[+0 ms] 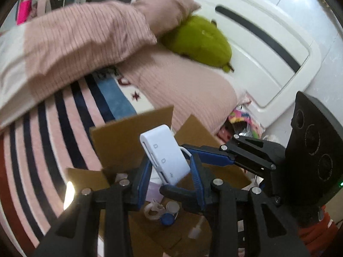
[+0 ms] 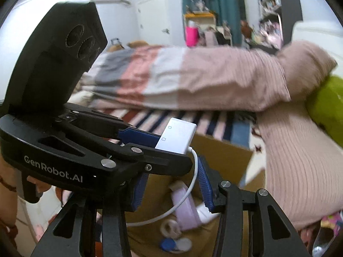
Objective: Organize rigid objects
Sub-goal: 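Carry the USB adapter into the cardboard box and release it, then move the right gripper back and grasp the white dropper bottle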
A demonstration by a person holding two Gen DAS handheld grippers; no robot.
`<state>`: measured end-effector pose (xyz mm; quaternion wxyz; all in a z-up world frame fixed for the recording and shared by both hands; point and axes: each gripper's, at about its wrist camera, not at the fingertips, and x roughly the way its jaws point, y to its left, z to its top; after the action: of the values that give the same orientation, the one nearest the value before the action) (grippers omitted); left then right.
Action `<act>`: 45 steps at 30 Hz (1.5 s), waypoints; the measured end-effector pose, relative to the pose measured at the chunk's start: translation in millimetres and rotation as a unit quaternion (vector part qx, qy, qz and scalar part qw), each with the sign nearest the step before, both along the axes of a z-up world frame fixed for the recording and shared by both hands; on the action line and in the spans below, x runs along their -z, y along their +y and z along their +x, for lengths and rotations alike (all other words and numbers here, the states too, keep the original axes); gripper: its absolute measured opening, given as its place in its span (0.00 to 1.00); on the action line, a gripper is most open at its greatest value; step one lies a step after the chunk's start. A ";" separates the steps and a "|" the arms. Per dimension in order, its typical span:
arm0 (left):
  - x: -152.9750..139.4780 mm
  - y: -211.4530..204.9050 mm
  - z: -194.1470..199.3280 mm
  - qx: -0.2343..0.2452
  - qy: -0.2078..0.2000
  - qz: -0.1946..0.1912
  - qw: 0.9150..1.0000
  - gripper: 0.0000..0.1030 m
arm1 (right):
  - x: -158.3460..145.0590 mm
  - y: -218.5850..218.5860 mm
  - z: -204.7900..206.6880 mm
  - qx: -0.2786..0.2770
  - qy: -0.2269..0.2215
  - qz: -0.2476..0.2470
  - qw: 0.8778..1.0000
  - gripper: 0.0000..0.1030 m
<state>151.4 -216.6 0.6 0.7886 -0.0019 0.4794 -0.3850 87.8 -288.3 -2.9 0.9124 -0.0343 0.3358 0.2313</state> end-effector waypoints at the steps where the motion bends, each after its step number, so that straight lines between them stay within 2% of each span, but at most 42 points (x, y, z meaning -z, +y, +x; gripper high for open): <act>1: 6.2 -4.2 2.0 0.000 0.013 0.007 1.000 0.32 | 7.2 -3.6 3.1 0.005 0.015 -0.006 1.000 0.39; 5: 18.2 -13.6 -0.5 0.002 0.030 0.027 0.999 0.32 | 24.3 -12.1 4.8 0.009 0.060 -0.022 0.998 0.39; 7: 19.7 -16.5 -1.3 0.001 0.033 0.035 0.999 0.33 | 28.3 -13.5 3.1 0.009 0.069 -0.031 0.997 0.39; 9: 17.5 -17.7 -3.7 -0.001 0.023 0.049 0.999 0.42 | 30.3 -12.1 2.2 0.010 0.072 -0.046 0.996 0.40; 11: 12.4 -13.4 -6.8 -0.009 0.007 0.054 0.998 0.67 | 32.9 -7.2 1.1 0.011 0.074 -0.061 0.995 0.41; 12: 8.4 -8.2 -8.4 -0.013 -0.003 0.054 0.998 0.68 | 33.5 -6.3 0.3 0.011 0.073 -0.065 0.995 0.42; 14: 0.8 3.9 -11.1 -0.021 -0.012 0.053 0.998 0.68 | 31.5 -2.6 -1.9 0.011 0.069 -0.072 0.995 0.56; 17: -14.5 37.1 -18.5 -0.048 -0.036 0.048 0.997 0.70 | 25.2 4.3 -7.2 0.011 0.054 -0.077 0.996 0.57; 20: -29.5 81.9 -29.4 -0.088 -0.057 0.038 0.994 0.71 | 11.9 17.7 -20.5 -0.017 0.020 -0.063 0.998 0.57; 24: -40.6 147.7 -48.8 -0.146 -0.087 0.039 0.985 0.73 | -7.9 55.1 -43.5 -0.086 0.006 -0.018 0.996 0.57; 28: -30.5 213.6 -64.5 -0.210 -0.097 0.051 0.972 0.74 | -11.0 109.4 -61.5 -0.163 0.012 -0.001 0.987 0.57; 30: -19.3 238.4 -71.9 -0.225 -0.095 0.048 0.969 0.74 | -0.5 141.4 -67.3 -0.200 0.030 0.001 0.979 0.57; 34: 12.8 273.9 -84.1 -0.248 -0.083 0.047 0.964 0.74 | 33.4 184.8 -64.9 -0.230 0.070 -0.021 0.970 0.57; 38: 52.0 292.4 -91.8 -0.249 -0.063 0.049 0.965 0.74 | 84.2 202.1 -47.9 -0.213 0.109 -0.060 0.969 0.57; 41: 73.3 304.7 -96.4 -0.253 -0.050 0.054 0.965 0.74 | 116.1 200.7 -34.2 -0.191 0.103 -0.097 0.971 0.57; 45: 93.0 313.1 -98.5 -0.255 -0.033 0.042 0.965 0.74 | 147.8 196.6 -8.4 -0.157 0.117 -0.126 0.973 0.57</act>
<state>52.9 96.5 -92.4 0.8755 -0.0783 0.4523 -0.1507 79.5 -91.8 -150.7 0.8077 -0.1742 0.4569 0.3295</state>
